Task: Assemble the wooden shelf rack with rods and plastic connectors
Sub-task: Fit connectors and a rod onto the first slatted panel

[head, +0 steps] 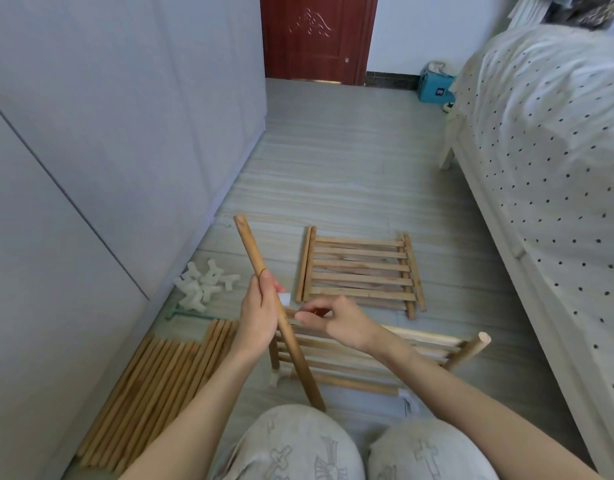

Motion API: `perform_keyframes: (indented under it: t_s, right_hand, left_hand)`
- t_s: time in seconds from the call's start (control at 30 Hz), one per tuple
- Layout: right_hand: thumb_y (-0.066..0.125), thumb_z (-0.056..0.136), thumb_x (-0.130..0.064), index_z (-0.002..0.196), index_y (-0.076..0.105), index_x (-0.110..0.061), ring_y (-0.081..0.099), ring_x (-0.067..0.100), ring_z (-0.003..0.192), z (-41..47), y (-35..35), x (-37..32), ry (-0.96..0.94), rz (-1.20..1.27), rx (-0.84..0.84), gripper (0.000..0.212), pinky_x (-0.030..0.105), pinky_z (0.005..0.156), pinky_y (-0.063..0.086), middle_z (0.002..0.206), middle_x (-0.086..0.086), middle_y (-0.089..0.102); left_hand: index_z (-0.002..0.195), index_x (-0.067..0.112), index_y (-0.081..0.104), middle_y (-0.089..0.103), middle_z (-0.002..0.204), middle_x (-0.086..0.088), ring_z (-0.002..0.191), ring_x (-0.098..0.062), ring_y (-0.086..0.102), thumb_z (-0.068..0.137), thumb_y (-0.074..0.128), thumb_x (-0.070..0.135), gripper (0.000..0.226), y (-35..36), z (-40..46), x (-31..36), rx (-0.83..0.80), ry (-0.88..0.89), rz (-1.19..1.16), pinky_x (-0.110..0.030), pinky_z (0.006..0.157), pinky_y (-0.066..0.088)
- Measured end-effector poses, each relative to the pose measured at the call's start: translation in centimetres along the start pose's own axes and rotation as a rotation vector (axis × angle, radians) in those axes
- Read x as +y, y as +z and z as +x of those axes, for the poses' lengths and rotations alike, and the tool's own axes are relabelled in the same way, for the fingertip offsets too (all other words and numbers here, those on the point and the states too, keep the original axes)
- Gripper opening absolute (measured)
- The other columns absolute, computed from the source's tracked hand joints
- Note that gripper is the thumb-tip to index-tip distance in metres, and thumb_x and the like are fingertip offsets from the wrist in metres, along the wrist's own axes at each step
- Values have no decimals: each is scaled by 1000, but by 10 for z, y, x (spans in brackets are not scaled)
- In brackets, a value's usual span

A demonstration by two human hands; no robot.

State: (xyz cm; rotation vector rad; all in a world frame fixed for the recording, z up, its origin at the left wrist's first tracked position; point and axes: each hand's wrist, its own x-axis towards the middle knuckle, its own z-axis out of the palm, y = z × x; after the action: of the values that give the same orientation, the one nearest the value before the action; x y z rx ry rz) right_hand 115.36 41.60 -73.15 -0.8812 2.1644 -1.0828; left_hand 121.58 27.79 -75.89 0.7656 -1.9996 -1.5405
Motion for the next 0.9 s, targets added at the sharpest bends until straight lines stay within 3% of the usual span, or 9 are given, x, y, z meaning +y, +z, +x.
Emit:
perform_keyframes:
  t_s: [0.13, 0.27, 0.37, 0.43, 0.5, 0.6, 0.73, 0.8, 0.9]
  right_hand:
    - [69, 84, -17, 104, 69, -4, 56, 8, 76, 3, 9, -10, 24, 101, -104, 23, 23, 77, 46, 85, 5, 65]
    - [65, 84, -2, 108, 62, 6, 56, -4, 57, 1, 12, -19, 74, 265, -207, 25, 9, 60, 46, 73, 1, 58]
    - [65, 85, -4, 100, 66, -2, 54, 3, 64, -1, 8, -22, 51, 153, -198, 15, 12, 64, 44, 73, 0, 58]
    - [61, 85, -3, 90, 64, -12, 54, 9, 67, -3, 3, -23, 73, 124, -164, 11, 20, 72, 46, 73, 0, 58]
    - [55, 85, 2, 84, 57, -15, 53, 11, 63, -5, -4, -22, 126, 181, -123, 17, 20, 67, 48, 71, 2, 56]
    - [55, 90, -12, 86, 56, -17, 42, 8, 57, -11, -25, -17, 69, -22, 14, 7, 17, 52, 34, 65, -5, 47]
    - [43, 97, -39, 119, 54, -34, 46, -5, 59, -26, -53, -9, -54, -125, 236, 25, 12, 58, 34, 67, -21, 48]
    - [43, 98, -33, 128, 51, -33, 50, 4, 70, -33, -65, -4, -75, -283, 230, 31, 23, 68, 40, 73, -24, 50]
    - [46, 95, -25, 119, 52, -25, 59, 26, 86, -43, -78, 6, -1, -567, 151, 25, 34, 76, 45, 89, -4, 63]
  left_hand:
    - [75, 22, 49, 53, 75, 4, 69, 1, 51, 101, 26, 34, 38, -4, -1, -2, -23, 5, 50, -2, 60, 35]
    - [75, 23, 47, 50, 73, 6, 66, 6, 49, 101, 24, 37, 37, -4, 0, -2, -38, 7, 90, -3, 60, 34]
    - [78, 22, 49, 50, 74, 6, 69, 3, 50, 98, 24, 44, 39, -5, -1, -2, -51, -4, 64, -4, 65, 36]
    - [86, 18, 51, 52, 81, 7, 81, -5, 53, 92, 22, 53, 45, -5, -4, -2, -73, -9, -4, -18, 81, 41]
    - [97, 19, 56, 56, 94, 8, 94, -9, 52, 91, 20, 53, 51, -6, -7, -1, -75, -8, 4, -27, 86, 38]
    - [94, 19, 61, 60, 91, 7, 88, -8, 53, 100, 21, 41, 46, -7, -6, -1, -78, -16, 81, -25, 78, 37]
    - [82, 17, 56, 54, 75, 5, 73, -9, 49, 102, 28, 30, 37, -7, -5, 2, -92, -44, 167, -23, 62, 35]
    - [81, 16, 53, 51, 73, 2, 70, -9, 47, 102, 29, 28, 34, -6, -5, 4, -95, -59, 184, -20, 59, 35]
    - [87, 12, 54, 50, 75, 0, 73, -14, 47, 103, 27, 27, 34, -8, -4, 6, -110, -85, 179, -26, 61, 35]
